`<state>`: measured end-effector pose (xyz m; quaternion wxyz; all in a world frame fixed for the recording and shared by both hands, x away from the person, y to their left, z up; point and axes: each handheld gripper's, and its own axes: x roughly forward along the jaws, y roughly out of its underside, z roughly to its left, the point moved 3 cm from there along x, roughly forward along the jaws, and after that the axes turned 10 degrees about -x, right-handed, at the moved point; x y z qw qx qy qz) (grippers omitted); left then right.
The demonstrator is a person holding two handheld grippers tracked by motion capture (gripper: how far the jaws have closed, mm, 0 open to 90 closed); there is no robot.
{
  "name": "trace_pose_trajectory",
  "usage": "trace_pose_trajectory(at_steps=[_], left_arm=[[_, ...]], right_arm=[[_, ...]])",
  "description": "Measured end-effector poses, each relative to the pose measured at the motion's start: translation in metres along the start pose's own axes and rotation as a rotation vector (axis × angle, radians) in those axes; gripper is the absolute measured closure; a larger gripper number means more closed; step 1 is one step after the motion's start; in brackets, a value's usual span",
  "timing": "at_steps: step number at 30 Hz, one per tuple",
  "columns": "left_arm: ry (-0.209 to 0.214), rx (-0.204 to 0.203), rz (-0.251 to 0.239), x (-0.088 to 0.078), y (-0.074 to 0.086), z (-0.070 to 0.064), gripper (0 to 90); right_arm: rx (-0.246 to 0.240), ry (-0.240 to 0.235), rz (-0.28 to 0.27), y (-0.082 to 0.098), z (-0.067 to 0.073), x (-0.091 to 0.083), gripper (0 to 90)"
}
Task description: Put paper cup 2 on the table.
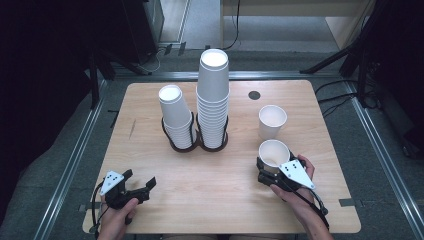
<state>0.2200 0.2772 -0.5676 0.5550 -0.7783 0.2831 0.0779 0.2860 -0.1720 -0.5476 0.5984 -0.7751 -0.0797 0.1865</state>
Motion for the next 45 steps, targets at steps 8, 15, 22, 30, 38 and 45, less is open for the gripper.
trace_pose_trajectory(at_steps=[8, 15, 22, 30, 38, 45], left_arm=[[0.000, -0.006, -0.002, 0.000, 0.000, 0.000, 0.0], [0.000, -0.008, -0.002, 0.000, 0.000, 0.000, 0.0], [-0.002, -0.004, -0.001, 0.000, 0.000, 0.000, 0.0], [-0.006, 0.001, -0.001, 0.000, 0.000, 0.000, 0.0], [-0.009, 0.001, -0.003, 0.000, 0.000, 0.000, 0.0], [-0.010, 0.000, -0.005, 0.000, 0.000, 0.000, 0.0]], right_arm=[[0.002, -0.018, 0.006, -0.006, -0.002, -0.008, 0.0], [-0.016, -0.037, 0.009, -0.010, -0.006, -0.023, 0.0], [-0.024, -0.032, -0.011, -0.011, -0.016, -0.042, 0.0], [-0.005, 0.035, -0.014, -0.003, -0.047, -0.063, 0.0], [0.036, 0.125, -0.003, 0.009, -0.080, -0.078, 0.0], [0.073, 0.206, 0.033, 0.027, -0.106, -0.085, 0.0]])
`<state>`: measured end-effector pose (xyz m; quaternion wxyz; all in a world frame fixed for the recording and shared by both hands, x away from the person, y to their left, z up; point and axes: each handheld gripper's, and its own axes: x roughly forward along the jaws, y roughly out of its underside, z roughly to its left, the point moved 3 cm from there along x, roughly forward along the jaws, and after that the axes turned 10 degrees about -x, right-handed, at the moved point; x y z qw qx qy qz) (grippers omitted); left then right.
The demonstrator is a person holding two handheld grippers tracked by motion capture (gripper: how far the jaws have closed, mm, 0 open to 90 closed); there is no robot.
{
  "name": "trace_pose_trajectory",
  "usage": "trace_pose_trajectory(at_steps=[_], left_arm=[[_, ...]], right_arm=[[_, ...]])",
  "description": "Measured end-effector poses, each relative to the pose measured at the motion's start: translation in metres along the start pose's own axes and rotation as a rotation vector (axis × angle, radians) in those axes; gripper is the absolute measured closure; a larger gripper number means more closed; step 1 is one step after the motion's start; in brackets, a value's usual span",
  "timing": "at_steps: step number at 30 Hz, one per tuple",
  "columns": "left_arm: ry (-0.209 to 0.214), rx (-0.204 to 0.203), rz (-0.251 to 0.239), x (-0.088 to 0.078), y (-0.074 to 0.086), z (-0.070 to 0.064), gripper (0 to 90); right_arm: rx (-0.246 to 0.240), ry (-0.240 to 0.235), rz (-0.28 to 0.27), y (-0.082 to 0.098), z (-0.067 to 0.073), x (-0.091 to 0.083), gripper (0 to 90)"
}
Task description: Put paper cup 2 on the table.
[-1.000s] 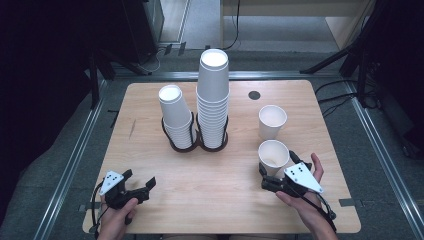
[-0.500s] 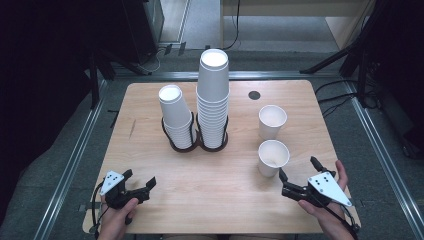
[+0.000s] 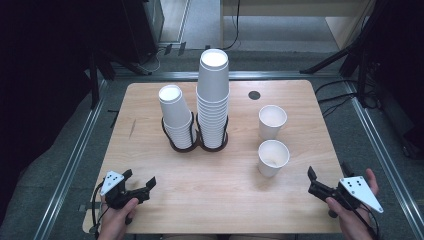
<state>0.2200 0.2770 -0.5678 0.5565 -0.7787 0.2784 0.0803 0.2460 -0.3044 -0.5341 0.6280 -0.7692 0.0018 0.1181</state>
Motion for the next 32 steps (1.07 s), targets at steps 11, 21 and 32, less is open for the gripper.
trace_pose_trajectory(at_steps=[11, 21, 32], left_arm=[[-0.005, -0.003, -0.001, 0.000, 0.000, 0.000, 0.0], [-0.005, -0.012, -0.006, 0.000, 0.000, 0.000, 0.0], [-0.006, -0.014, -0.004, 0.001, 0.000, 0.000, 0.0]], right_arm=[[0.020, 0.083, 0.085, 0.020, -0.021, -0.009, 0.0], [0.031, 0.091, 0.131, 0.028, -0.020, -0.009, 0.0], [0.034, 0.098, 0.133, 0.029, -0.022, -0.008, 0.0]])
